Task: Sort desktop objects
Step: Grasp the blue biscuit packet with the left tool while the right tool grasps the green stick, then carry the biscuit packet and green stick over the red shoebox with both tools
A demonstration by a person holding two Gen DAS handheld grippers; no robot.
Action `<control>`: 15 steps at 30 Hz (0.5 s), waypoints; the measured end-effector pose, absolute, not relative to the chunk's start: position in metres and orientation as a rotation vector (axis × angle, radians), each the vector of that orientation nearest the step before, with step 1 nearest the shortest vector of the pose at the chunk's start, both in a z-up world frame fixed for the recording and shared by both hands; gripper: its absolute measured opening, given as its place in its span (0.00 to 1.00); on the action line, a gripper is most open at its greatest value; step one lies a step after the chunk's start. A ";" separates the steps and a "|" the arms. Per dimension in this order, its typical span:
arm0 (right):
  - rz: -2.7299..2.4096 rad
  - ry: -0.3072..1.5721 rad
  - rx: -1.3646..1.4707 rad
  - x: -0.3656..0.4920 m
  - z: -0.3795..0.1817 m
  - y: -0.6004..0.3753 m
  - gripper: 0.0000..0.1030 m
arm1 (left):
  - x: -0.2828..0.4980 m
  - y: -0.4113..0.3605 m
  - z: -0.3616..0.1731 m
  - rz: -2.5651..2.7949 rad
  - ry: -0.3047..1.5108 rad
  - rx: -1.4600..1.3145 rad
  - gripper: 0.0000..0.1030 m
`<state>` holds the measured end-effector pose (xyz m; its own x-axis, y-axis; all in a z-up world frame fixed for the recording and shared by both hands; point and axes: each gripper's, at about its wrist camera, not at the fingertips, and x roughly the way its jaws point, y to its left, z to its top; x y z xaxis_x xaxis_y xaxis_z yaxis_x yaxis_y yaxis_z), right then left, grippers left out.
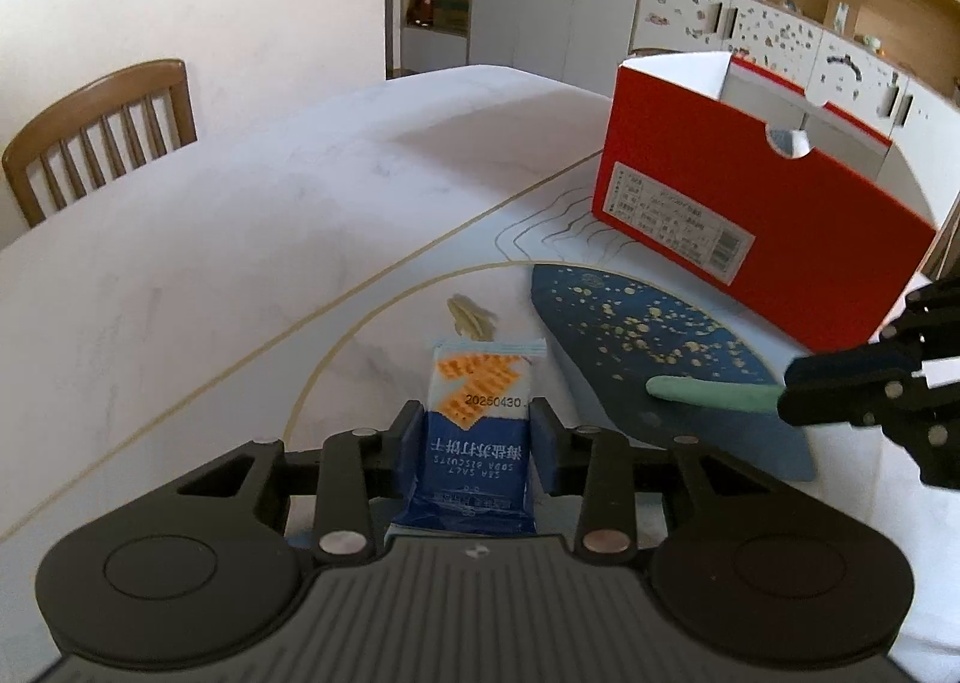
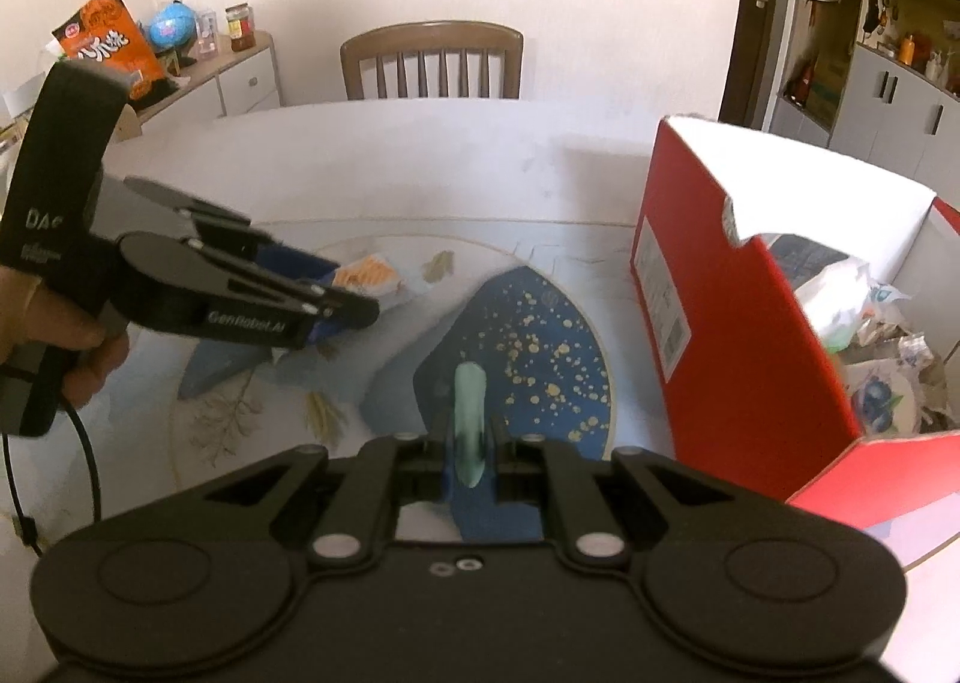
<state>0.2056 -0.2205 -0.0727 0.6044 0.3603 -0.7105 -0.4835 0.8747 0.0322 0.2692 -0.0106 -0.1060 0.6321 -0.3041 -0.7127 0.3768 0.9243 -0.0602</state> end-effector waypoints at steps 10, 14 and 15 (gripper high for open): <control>0.495 0.733 -0.162 0.199 -0.051 -0.227 0.08 | 0.248 -0.010 -0.088 -0.402 0.797 0.022 0.34; 0.494 0.717 -0.154 0.196 -0.041 -0.231 0.08 | 0.241 -0.012 -0.077 -0.411 0.799 -0.020 0.34; 0.493 0.713 -0.154 0.195 -0.039 -0.231 0.08 | 0.239 -0.012 -0.074 -0.416 0.799 -0.030 0.34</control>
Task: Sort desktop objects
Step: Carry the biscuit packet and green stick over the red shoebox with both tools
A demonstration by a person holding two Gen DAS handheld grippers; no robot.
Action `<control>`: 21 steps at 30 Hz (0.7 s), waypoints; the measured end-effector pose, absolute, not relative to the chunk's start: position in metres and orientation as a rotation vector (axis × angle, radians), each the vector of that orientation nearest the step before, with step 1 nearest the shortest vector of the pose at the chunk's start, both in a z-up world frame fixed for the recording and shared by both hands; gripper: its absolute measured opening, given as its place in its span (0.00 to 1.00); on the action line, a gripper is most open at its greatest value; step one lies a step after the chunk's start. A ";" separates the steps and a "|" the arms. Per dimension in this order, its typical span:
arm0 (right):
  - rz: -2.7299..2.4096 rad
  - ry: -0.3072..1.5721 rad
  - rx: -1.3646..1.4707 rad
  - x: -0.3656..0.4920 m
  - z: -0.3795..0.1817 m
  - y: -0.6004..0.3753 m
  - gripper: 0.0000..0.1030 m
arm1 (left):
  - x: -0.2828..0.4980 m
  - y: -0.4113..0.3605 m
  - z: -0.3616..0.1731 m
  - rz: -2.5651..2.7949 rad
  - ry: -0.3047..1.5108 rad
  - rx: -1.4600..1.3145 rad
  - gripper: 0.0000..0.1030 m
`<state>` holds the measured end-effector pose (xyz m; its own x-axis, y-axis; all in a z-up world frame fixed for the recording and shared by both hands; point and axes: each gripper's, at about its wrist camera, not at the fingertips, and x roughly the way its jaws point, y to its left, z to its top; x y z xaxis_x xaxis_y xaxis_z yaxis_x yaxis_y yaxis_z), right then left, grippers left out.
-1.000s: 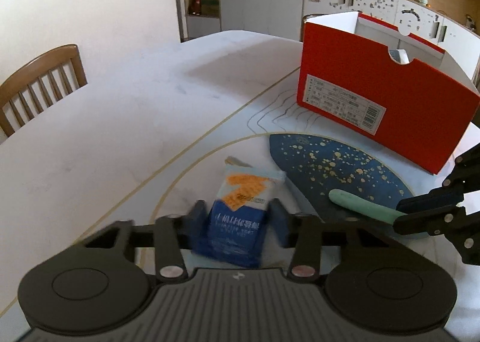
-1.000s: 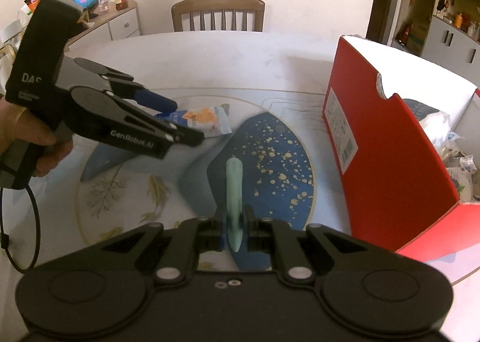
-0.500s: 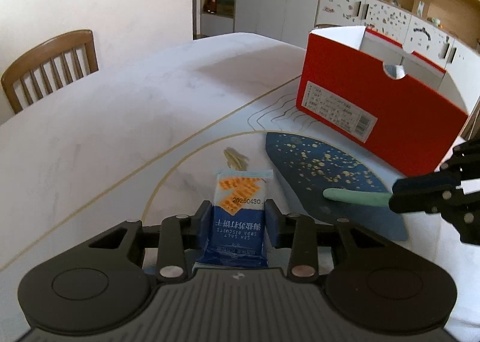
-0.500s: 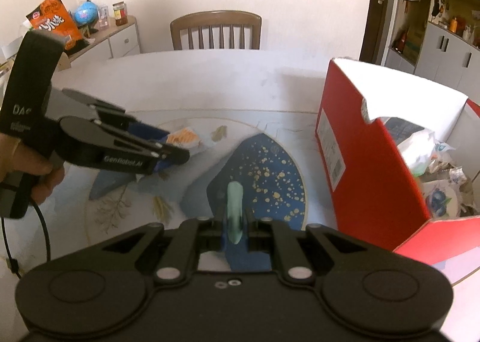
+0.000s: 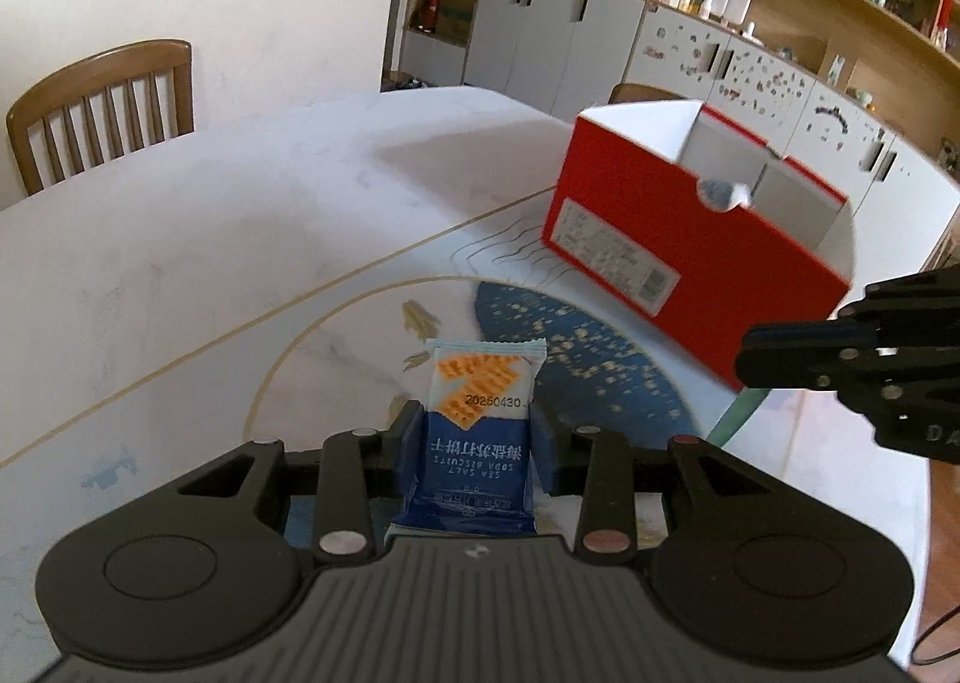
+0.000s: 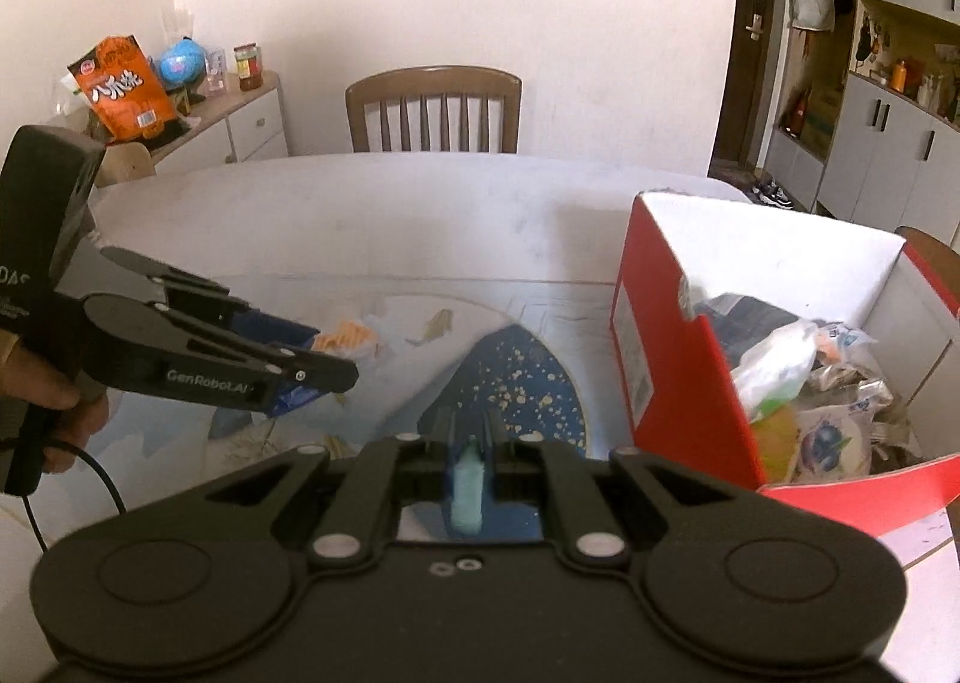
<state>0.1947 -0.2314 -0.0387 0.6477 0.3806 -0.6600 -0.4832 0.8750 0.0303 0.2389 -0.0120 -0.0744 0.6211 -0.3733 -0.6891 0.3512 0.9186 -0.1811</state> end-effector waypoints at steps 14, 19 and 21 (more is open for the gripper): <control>0.480 0.642 -0.099 0.183 -0.003 -0.256 0.08 | 0.211 -0.042 -0.031 -0.504 0.766 -0.032 0.34; 0.482 0.607 -0.076 0.182 0.019 -0.273 0.08 | 0.207 -0.060 -0.012 -0.529 0.745 0.012 0.34; 0.481 0.591 -0.073 0.181 0.026 -0.280 0.08 | 0.206 -0.069 -0.004 -0.539 0.735 0.028 0.34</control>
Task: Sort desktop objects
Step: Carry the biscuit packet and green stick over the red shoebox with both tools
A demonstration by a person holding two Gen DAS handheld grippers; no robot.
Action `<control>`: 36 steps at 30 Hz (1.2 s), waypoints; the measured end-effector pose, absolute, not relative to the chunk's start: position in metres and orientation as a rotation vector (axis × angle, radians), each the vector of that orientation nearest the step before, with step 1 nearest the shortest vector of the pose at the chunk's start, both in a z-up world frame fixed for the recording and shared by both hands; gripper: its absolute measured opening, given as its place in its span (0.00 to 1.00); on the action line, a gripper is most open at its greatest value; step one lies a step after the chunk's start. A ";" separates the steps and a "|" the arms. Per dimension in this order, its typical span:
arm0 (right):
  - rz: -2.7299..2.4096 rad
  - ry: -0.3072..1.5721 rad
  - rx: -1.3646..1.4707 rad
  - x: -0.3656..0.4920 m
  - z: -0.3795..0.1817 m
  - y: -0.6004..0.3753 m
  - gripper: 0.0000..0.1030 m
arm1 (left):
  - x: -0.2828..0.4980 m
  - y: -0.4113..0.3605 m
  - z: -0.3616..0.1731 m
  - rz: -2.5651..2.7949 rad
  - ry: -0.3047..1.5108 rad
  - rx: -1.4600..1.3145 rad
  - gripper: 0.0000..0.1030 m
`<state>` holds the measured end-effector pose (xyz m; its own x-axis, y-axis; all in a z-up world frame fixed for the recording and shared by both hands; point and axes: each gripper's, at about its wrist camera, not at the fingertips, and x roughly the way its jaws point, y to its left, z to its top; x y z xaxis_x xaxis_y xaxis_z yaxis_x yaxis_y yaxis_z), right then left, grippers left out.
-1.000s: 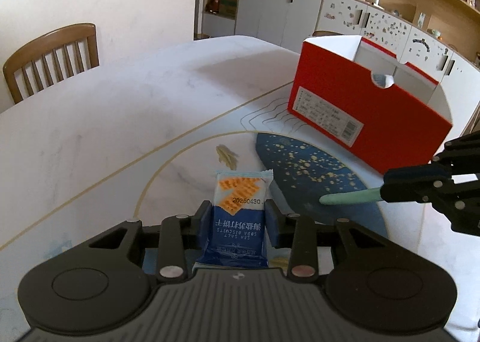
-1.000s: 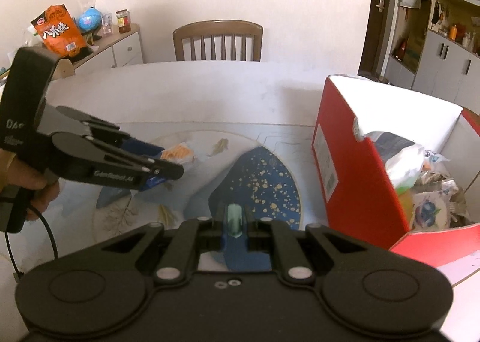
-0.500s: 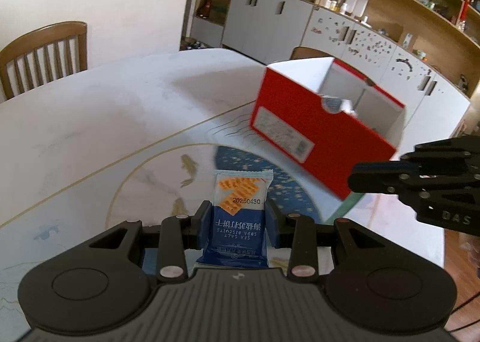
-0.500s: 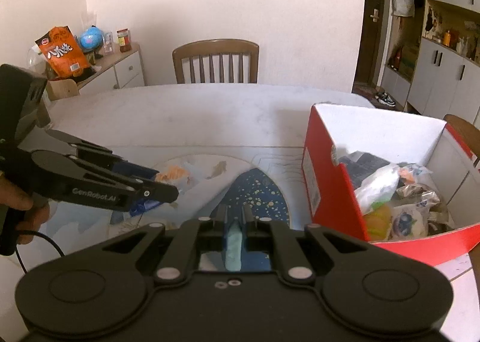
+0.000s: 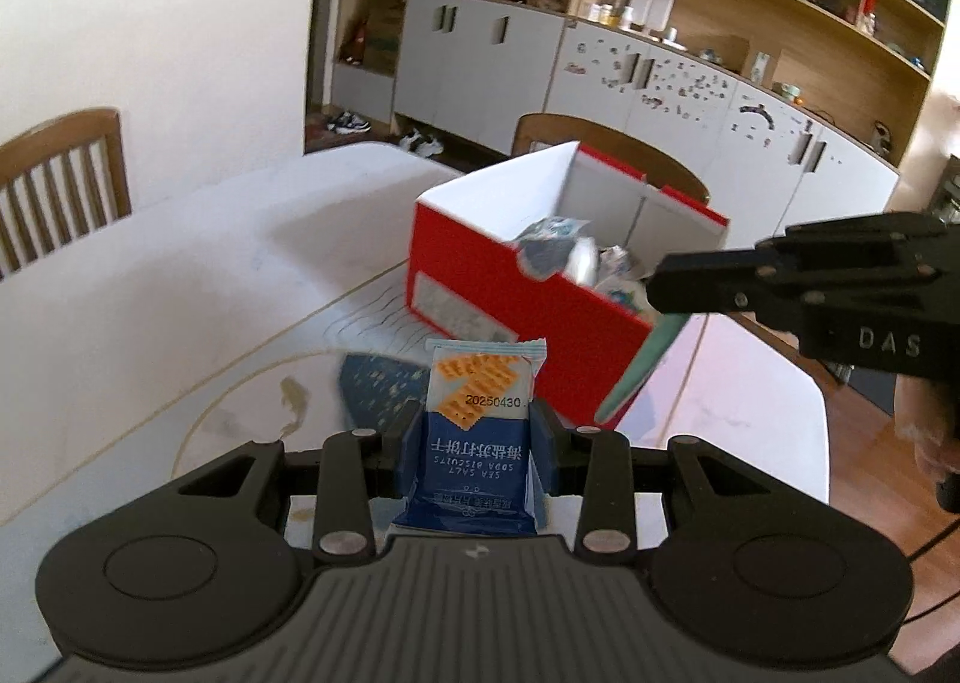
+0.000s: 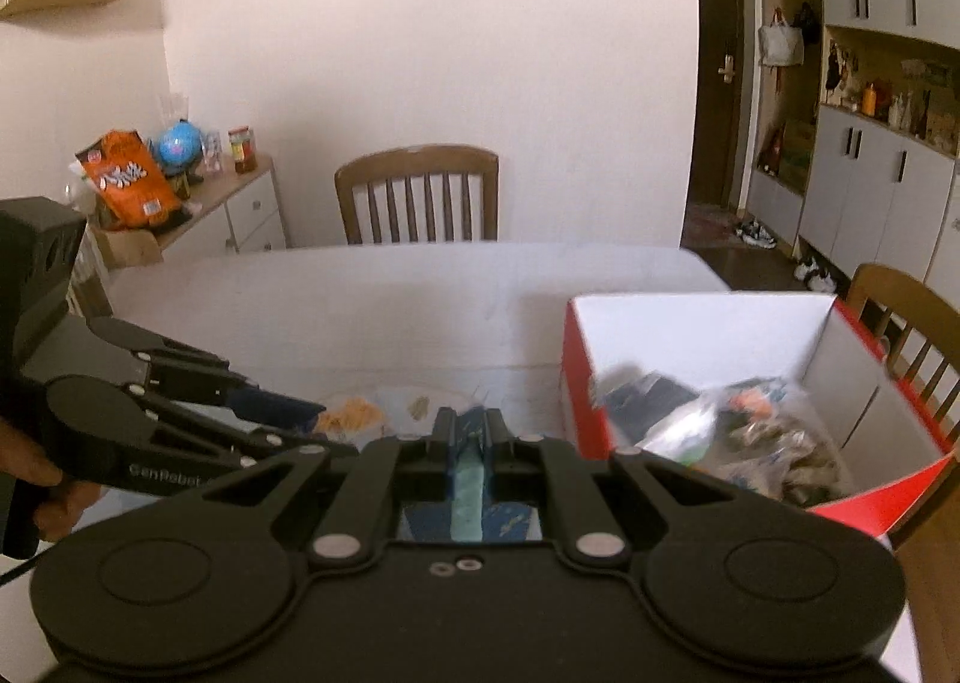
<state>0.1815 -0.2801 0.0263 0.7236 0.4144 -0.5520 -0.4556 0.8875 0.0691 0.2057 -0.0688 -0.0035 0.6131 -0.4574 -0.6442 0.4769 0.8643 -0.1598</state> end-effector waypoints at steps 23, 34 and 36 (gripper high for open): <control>0.422 0.472 -0.090 0.215 0.065 -0.386 0.08 | 0.244 -0.181 0.035 -0.563 0.671 0.132 0.34; 0.378 0.472 -0.120 0.251 0.054 -0.427 0.08 | 0.287 -0.232 0.024 -0.559 0.719 0.174 0.34; 0.373 0.475 -0.124 0.258 0.051 -0.433 0.08 | 0.295 -0.239 0.022 -0.554 0.734 0.178 0.34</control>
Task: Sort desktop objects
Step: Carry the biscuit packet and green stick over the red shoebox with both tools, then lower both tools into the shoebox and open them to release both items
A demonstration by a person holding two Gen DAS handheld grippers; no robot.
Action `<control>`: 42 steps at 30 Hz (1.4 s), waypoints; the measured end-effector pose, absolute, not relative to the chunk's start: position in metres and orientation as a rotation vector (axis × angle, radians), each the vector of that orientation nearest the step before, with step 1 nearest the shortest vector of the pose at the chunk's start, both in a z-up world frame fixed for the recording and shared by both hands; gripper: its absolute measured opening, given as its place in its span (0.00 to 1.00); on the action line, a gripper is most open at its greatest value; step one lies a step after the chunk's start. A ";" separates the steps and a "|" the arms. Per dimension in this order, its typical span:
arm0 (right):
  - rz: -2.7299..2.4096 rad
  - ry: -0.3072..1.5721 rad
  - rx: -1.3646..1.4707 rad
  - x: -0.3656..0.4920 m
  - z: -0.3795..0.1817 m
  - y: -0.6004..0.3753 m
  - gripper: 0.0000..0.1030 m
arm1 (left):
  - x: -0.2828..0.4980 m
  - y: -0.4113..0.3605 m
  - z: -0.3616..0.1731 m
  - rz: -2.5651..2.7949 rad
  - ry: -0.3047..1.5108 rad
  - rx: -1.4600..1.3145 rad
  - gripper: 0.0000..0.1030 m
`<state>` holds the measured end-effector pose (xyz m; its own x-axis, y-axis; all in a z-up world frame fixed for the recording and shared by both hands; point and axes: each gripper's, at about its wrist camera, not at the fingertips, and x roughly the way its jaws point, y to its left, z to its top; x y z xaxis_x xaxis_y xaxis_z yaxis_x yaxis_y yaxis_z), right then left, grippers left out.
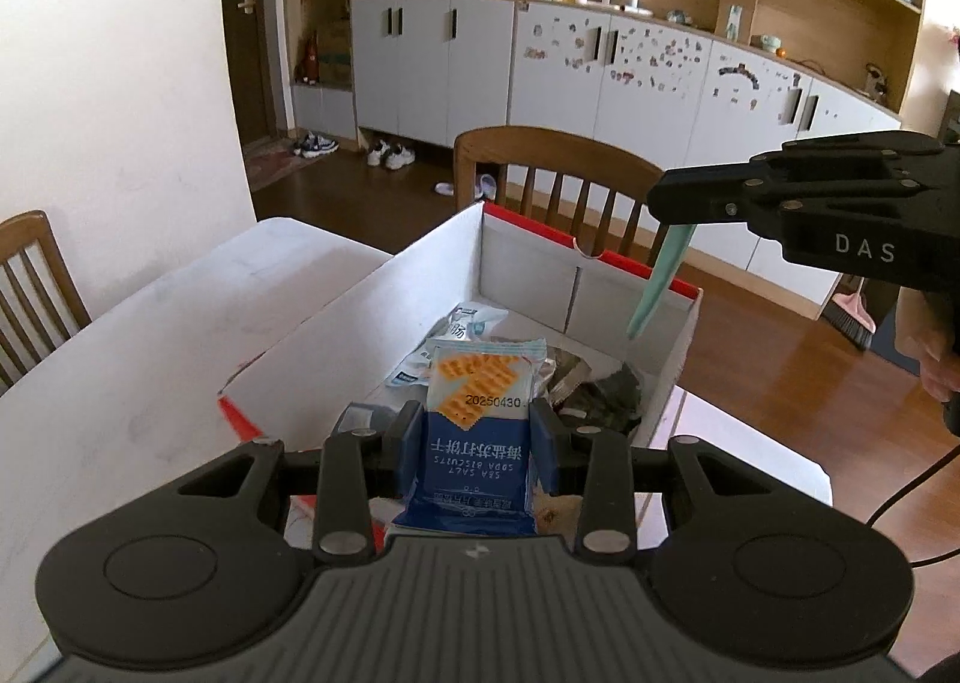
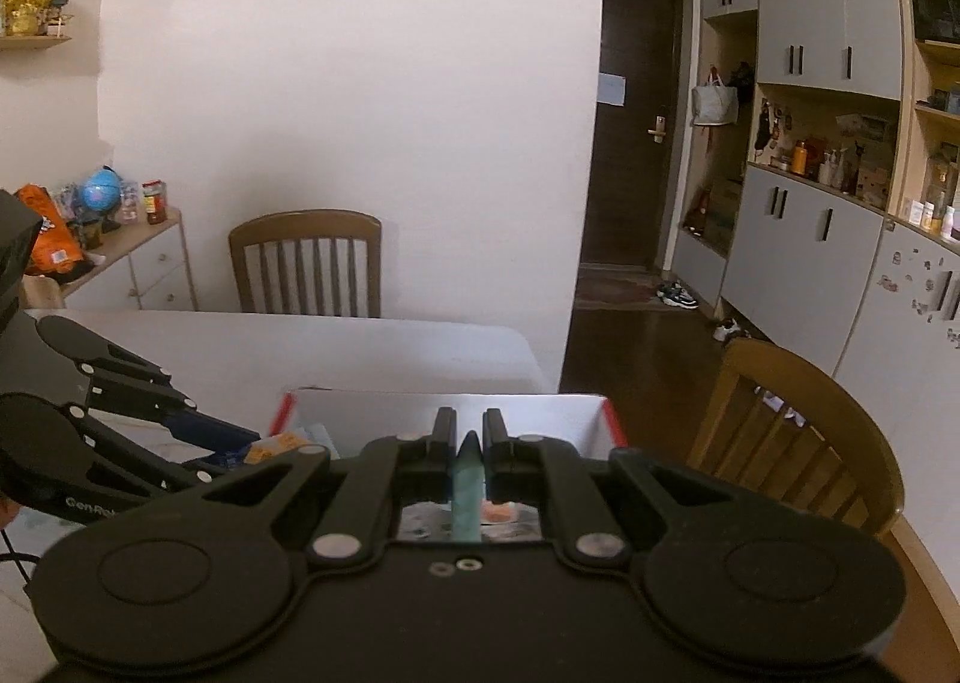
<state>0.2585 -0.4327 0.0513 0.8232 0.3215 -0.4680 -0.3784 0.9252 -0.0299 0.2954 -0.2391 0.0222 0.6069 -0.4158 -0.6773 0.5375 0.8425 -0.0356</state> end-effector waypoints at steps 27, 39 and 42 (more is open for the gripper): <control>0.368 0.593 -0.117 0.324 -0.016 -0.471 0.08 | 0.405 -0.308 -0.031 -0.473 0.925 0.211 0.34; 0.400 0.646 -0.144 0.317 -0.033 -0.463 0.08 | 0.413 -0.316 -0.055 -0.472 0.951 0.232 0.35; 0.412 0.666 -0.144 0.312 -0.035 -0.462 0.08 | 0.416 -0.317 -0.059 -0.469 0.978 0.229 0.35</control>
<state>0.3119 -0.4624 -0.0350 0.7090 0.3244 -0.6262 -0.4151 0.9098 0.0013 0.4158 -0.3173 -0.0591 0.4697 -0.2778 -0.8380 0.4800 0.8770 -0.0216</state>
